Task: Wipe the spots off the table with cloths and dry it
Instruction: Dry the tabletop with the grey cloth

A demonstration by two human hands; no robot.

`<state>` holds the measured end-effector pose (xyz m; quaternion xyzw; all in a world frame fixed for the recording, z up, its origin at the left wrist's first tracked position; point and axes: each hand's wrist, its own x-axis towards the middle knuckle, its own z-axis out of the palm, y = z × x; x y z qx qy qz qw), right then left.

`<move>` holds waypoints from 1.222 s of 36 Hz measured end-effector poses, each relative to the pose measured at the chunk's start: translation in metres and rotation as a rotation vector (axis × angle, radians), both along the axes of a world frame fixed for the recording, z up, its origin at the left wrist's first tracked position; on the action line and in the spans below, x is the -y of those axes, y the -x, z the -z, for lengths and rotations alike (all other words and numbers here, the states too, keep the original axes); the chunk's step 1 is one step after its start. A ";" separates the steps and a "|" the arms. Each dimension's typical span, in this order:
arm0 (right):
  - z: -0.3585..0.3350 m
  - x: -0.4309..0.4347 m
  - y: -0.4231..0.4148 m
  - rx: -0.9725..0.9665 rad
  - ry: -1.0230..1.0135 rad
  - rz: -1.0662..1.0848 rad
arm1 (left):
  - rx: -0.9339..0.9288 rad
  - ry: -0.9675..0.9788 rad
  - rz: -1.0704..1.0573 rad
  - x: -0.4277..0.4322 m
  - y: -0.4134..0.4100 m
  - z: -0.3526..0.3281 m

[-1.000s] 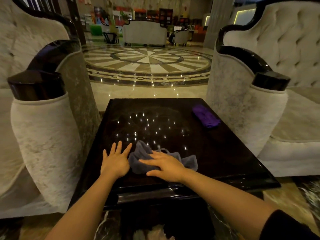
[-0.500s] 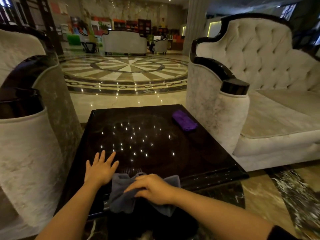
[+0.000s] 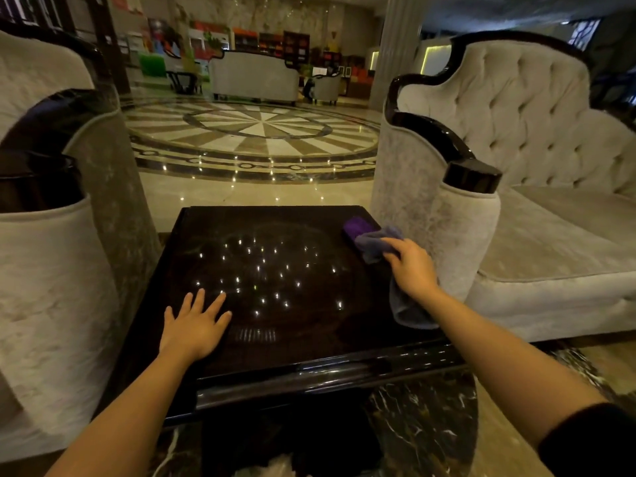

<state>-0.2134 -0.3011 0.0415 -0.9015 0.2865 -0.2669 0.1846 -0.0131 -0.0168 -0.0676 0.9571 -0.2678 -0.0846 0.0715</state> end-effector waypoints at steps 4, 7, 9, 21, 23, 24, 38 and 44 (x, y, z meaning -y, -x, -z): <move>0.033 0.022 -0.004 -0.266 -0.134 0.090 | 0.009 0.001 0.008 0.000 -0.002 0.002; 0.064 0.025 -0.002 -0.564 -0.235 0.116 | 0.008 -0.003 0.011 0.000 -0.002 0.003; 0.071 0.023 -0.002 -0.609 -0.206 0.127 | 0.012 -0.005 0.014 0.000 -0.002 0.003; 0.051 -0.008 -0.008 -0.638 -0.129 0.120 | -0.028 0.020 0.017 -0.002 0.003 -0.007; 0.048 -0.021 -0.012 -0.601 -0.118 0.065 | -0.039 0.028 0.017 -0.002 0.004 -0.010; 0.048 -0.029 -0.014 -0.589 -0.115 0.035 | -0.044 0.031 0.019 -0.002 0.005 -0.012; 0.016 -0.118 -0.048 -0.510 -0.024 -0.103 | -0.141 -0.056 0.054 0.005 -0.002 -0.046; -0.050 -0.140 -0.044 -0.454 0.032 -0.095 | 0.032 0.029 0.143 -0.004 0.000 -0.104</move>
